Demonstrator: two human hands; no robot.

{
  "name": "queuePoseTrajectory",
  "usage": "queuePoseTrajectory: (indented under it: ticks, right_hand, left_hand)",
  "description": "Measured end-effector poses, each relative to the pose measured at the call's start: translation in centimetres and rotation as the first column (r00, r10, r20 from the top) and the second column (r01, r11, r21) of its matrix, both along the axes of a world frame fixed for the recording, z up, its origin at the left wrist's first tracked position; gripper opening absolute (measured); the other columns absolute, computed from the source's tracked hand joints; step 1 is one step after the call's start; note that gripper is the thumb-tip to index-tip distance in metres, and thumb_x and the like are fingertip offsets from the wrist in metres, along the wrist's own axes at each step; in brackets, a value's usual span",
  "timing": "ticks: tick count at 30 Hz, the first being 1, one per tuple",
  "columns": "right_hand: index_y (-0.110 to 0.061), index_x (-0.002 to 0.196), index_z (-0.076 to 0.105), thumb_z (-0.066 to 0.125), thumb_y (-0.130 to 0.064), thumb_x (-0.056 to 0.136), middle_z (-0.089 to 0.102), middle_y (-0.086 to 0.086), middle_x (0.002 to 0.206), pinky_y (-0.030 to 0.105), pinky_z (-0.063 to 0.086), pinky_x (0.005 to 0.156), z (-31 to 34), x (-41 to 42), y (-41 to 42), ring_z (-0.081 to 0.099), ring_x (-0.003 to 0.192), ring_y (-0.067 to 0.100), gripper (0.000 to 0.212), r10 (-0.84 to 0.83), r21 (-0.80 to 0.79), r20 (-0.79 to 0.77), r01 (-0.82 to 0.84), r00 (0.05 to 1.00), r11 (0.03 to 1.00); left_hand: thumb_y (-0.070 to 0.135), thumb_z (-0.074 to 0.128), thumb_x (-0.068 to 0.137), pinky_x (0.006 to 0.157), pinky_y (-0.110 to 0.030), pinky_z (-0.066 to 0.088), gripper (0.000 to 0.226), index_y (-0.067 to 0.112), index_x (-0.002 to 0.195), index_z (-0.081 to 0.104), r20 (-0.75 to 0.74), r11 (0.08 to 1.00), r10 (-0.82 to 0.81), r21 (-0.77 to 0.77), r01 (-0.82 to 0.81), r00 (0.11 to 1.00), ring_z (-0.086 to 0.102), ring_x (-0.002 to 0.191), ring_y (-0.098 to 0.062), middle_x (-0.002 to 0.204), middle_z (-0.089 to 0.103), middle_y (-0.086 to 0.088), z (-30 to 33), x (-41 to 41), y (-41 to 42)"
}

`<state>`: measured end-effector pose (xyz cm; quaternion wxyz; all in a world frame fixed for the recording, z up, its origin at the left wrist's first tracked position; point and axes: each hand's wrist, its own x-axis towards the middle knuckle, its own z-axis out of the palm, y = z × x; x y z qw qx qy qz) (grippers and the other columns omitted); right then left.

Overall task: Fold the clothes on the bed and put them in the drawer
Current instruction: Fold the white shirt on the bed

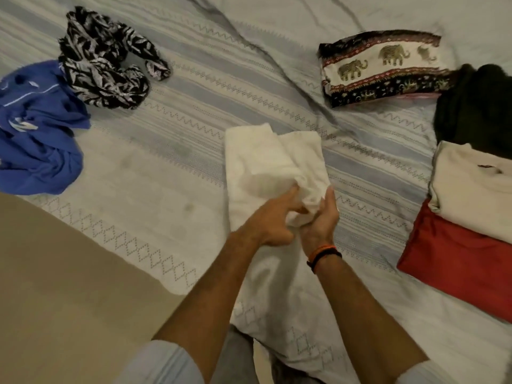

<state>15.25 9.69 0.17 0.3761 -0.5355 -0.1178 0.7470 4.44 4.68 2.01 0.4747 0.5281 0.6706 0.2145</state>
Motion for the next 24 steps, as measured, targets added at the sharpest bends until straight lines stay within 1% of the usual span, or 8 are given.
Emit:
queuePoseTrajectory:
  ticks: [4, 11, 14, 16, 19, 20, 22, 24]
  right_hand:
    - [-0.019, 0.119, 0.067, 0.079, -0.057, 0.07, 0.073, 0.008, 0.112, 0.045, 0.058, 0.085, -1.1, 2.8, 1.8, 0.071, 0.099, 0.027, 0.063, 0.204, -0.081, 0.336, -0.188, 0.919, 0.979]
    - [-0.011, 0.123, 0.058, 0.072, -0.006, 0.074, 0.061, 0.006, 0.108, 0.035, 0.048, 0.084, -1.0, 3.6, 4.4, 0.058, 0.108, 0.03, 0.051, 0.279, -0.123, 0.94, -0.569, 0.195, 0.813]
    - [-0.012, 0.112, 0.063, 0.065, -0.001, 0.075, 0.063, 0.006, 0.108, 0.042, 0.05, 0.086, -1.2, 1.9, 4.6, 0.059, 0.098, 0.027, 0.038, -0.098, 0.156, 0.987, -0.88, 0.125, 0.448]
    - [-0.013, 0.11, 0.067, 0.061, -0.006, 0.083, 0.068, 0.004, 0.106, 0.04, 0.052, 0.087, -1.3, -0.2, 4.5, 0.063, 0.095, 0.022, 0.028, 0.196, 0.151, 0.963, -0.973, 0.185, 0.174]
    - [-0.012, 0.13, 0.057, 0.057, -0.013, 0.086, 0.06, 0.008, 0.129, 0.037, 0.043, 0.104, -2.5, -2.2, 5.5, 0.055, 0.119, 0.025, 0.044, 0.491, -0.034, 0.867, -0.992, -0.089, -0.119]
    - [-0.011, 0.132, 0.053, 0.055, -0.015, 0.082, 0.055, 0.01, 0.132, 0.04, 0.04, 0.106, -2.8, -2.5, 6.0, 0.051, 0.123, 0.028, 0.05, 0.491, 0.002, 0.871, -0.998, -0.031, -0.067]
    - [-0.009, 0.139, 0.042, 0.049, -0.016, 0.076, 0.045, 0.013, 0.142, 0.044, 0.037, 0.112, -2.9, -2.5, 8.2, 0.044, 0.13, 0.029, 0.063, 0.362, 0.138, 0.896, -0.937, 0.257, 0.322]
    - [-0.01, 0.153, 0.024, 0.052, -0.006, 0.078, 0.02, 0.012, 0.161, 0.045, 0.026, 0.12, -2.2, -1.8, 10.4, 0.026, 0.145, 0.03, 0.08, 0.178, 0.114, 0.939, -0.756, 0.293, 0.645]
  left_hand:
    - [0.003, 0.068, 0.078, 0.113, -0.039, 0.035, 0.082, 0.016, 0.152, 0.033, -0.221, 0.988, -0.074, -0.151, 0.04, 0.972, 0.03, 0.144, -0.024, 0.166, -0.005, 0.003, -2.4, 1.6, -0.7]
    - [0.013, 0.042, 0.101, 0.115, -0.031, 0.025, 0.044, 0.007, 0.144, 0.047, -0.303, 0.956, 0.292, 0.065, -0.286, 0.907, 0.04, 0.138, -0.029, 0.156, 0.036, -0.009, -5.1, -0.3, -3.2]
    - [0.008, 0.056, 0.096, 0.115, -0.035, 0.031, 0.048, 0.007, 0.143, 0.047, -0.344, 0.928, 0.369, 0.084, -0.363, 0.863, 0.042, 0.137, -0.029, 0.15, 0.045, -0.01, -5.2, -1.3, -2.8]
    - [0.013, 0.068, 0.09, 0.117, -0.039, 0.03, 0.064, 0.008, 0.147, 0.04, -0.449, 0.955, 0.29, 0.08, -0.285, 0.845, 0.032, 0.143, -0.029, 0.156, 0.035, -0.009, -5.5, -1.9, -2.1]
    - [0.035, 0.069, 0.09, 0.123, -0.038, 0.014, 0.09, 0.011, 0.157, 0.014, -0.558, 0.984, 0.132, -0.028, -0.178, 0.819, 0.003, 0.152, -0.023, 0.166, 0.001, -0.005, -6.2, -2.7, -1.5]
    - [0.041, 0.069, 0.089, 0.123, -0.038, 0.009, 0.096, 0.011, 0.157, 0.008, -0.572, 0.985, 0.094, -0.066, -0.16, 0.815, -0.002, 0.153, -0.023, 0.166, -0.006, -0.005, -6.3, -2.9, -1.5]
    - [0.047, 0.07, 0.086, 0.124, -0.039, 0.006, 0.104, 0.011, 0.157, 0.004, -0.564, 0.983, 0.05, -0.116, -0.14, 0.824, -0.005, 0.152, -0.023, 0.165, -0.011, -0.006, -6.8, -3.4, -1.8]
    - [0.05, 0.073, 0.082, 0.124, -0.042, 0.008, 0.108, 0.011, 0.157, 0.005, -0.547, 0.983, 0.053, -0.116, -0.139, 0.836, -0.005, 0.152, -0.023, 0.165, -0.011, -0.005, -7.3, -3.7, -2.1]
